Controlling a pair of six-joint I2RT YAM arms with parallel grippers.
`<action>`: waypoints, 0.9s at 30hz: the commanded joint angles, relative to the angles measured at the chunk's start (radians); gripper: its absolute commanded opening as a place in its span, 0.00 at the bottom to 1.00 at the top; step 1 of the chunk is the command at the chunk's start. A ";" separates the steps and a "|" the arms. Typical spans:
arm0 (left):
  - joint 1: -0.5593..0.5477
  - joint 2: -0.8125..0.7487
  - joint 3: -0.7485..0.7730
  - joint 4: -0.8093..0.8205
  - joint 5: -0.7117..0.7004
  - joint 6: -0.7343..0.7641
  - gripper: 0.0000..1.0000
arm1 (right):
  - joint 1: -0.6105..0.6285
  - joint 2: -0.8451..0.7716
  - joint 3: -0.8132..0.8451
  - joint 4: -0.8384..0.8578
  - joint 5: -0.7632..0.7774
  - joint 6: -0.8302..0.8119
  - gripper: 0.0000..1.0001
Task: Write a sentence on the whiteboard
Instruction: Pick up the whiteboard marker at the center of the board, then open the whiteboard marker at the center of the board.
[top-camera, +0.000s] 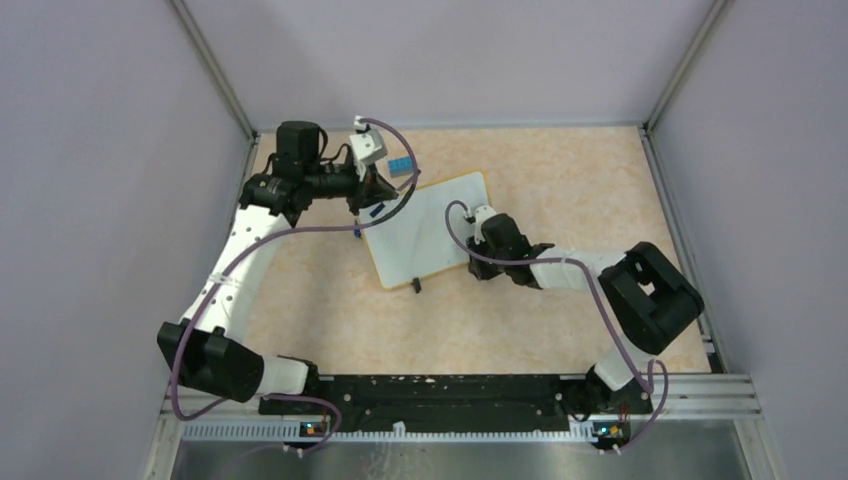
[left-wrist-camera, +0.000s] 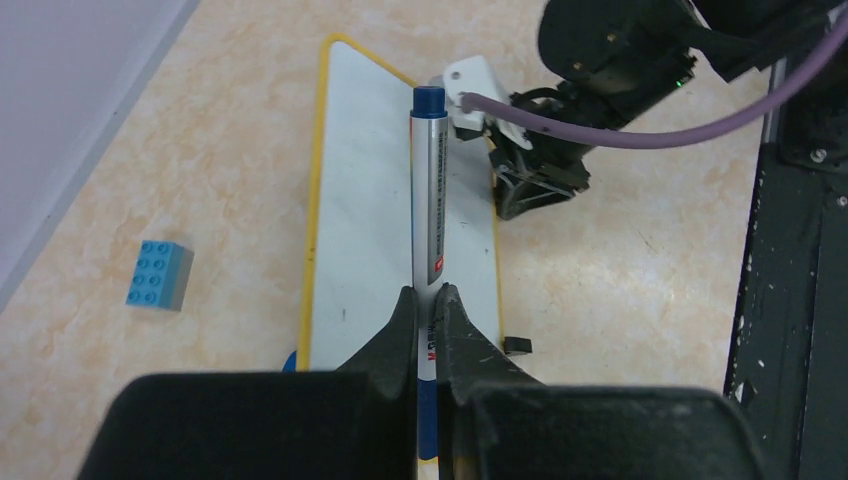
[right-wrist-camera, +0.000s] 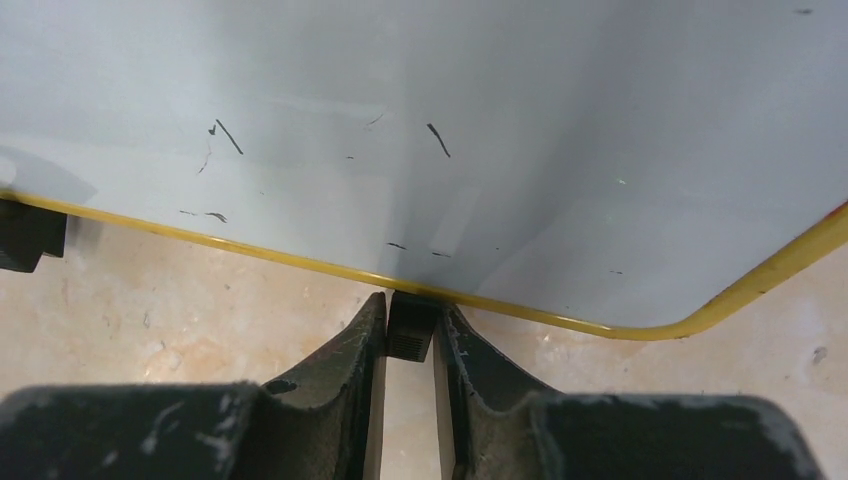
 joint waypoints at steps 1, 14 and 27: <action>0.044 -0.027 0.017 0.151 0.008 -0.168 0.00 | 0.037 -0.065 -0.060 -0.031 -0.053 0.029 0.00; 0.052 -0.001 -0.057 0.249 -0.013 -0.228 0.00 | 0.050 -0.154 -0.126 -0.062 -0.119 -0.014 0.00; 0.049 0.027 -0.057 0.234 0.095 -0.228 0.00 | -0.076 -0.320 0.100 -0.355 -0.449 -0.150 0.62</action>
